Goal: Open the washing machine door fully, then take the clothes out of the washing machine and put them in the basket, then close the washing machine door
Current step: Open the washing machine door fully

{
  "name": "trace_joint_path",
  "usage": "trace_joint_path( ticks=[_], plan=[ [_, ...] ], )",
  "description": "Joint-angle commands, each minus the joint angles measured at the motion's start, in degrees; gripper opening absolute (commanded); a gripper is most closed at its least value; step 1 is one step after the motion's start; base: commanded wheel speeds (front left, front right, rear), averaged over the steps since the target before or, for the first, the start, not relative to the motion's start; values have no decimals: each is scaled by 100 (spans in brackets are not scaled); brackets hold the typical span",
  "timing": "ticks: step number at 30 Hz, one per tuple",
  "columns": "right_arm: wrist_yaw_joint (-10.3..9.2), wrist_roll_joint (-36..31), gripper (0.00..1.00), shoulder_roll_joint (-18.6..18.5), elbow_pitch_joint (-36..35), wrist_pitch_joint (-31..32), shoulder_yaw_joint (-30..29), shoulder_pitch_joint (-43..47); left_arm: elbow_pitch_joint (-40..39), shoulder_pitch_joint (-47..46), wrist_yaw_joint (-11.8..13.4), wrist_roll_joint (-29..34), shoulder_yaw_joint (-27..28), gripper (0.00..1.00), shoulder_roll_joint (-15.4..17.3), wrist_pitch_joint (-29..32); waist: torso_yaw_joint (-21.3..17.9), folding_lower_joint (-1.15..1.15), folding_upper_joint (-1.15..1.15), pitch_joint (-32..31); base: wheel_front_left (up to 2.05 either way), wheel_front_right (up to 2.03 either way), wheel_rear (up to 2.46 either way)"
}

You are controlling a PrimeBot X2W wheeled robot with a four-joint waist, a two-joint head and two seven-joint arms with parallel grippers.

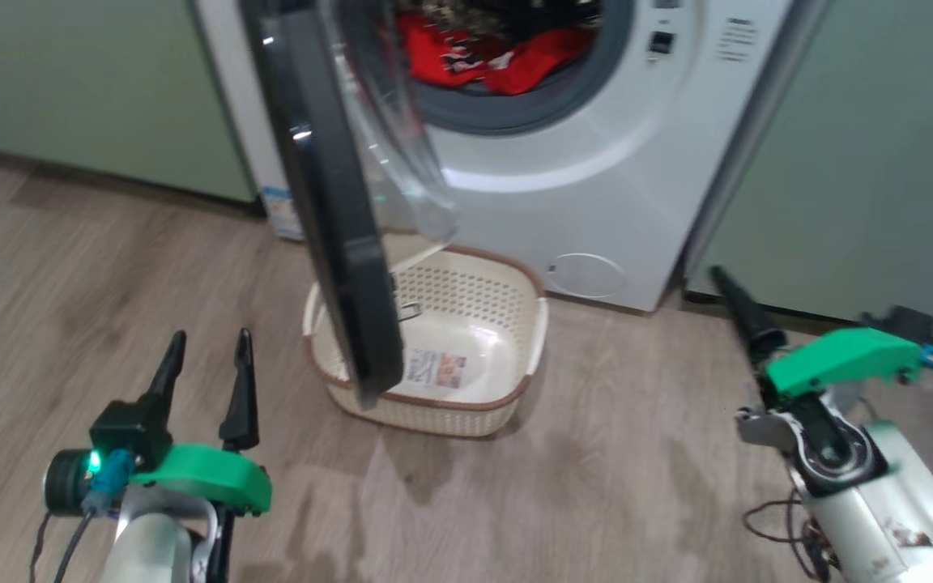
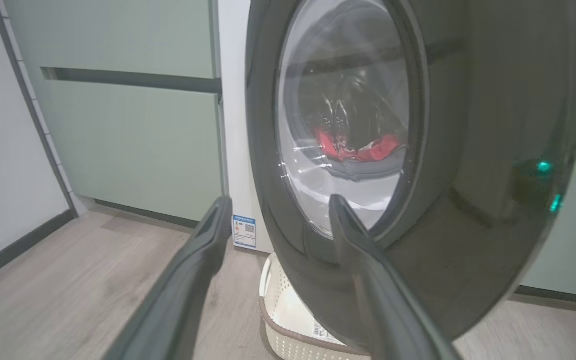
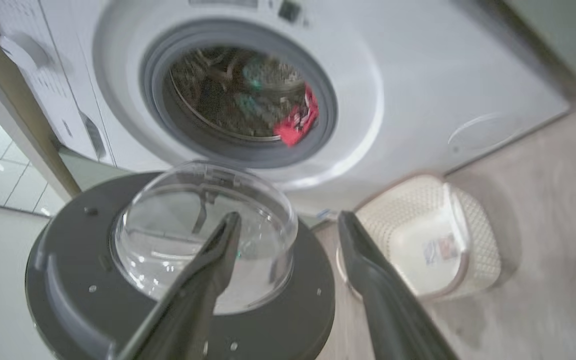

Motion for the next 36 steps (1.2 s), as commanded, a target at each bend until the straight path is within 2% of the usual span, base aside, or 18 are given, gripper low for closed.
trace_joint_path(
  ticks=[1,7,11,15,21,22,28,36],
  plan=[
    [43,-58,100,-74,-244,-165,87,-49,-156,-237,-13,39,226,100,94,-38,-174,0,0,-80,0,0,0],
    [43,-822,100,-642,-411,-1829,672,124,-131,-213,-85,105,414,100,122,-38,-496,0,0,-181,0,0,0],
    [43,-1629,100,-965,-310,-2250,1038,32,-119,-188,-123,126,520,100,142,-38,-654,0,0,-244,0,0,0],
    [43,-3125,100,-902,-663,-2260,277,154,-121,-192,-152,144,602,100,155,-38,-742,0,0,-258,0,0,0],
    [43,-5466,100,-465,-1401,-2262,-646,844,-119,-224,-191,169,670,100,168,-38,-775,0,0,-275,0,0,0],
    [43,-5679,100,-410,-1446,-2262,-711,938,-120,-227,-195,171,678,100,168,-38,-771,0,0,-275,0,0,0],
    [43,-6334,100,-169,-1429,-2262,-802,1393,-86,-210,-213,181,702,100,155,-38,-739,0,0,-270,0,0,0],
    [43,-6607,100,-50,-1528,-2262,-955,1560,-92,-174,-224,196,714,100,134,-38,-714,0,0,-254,0,0,0]
  ],
)
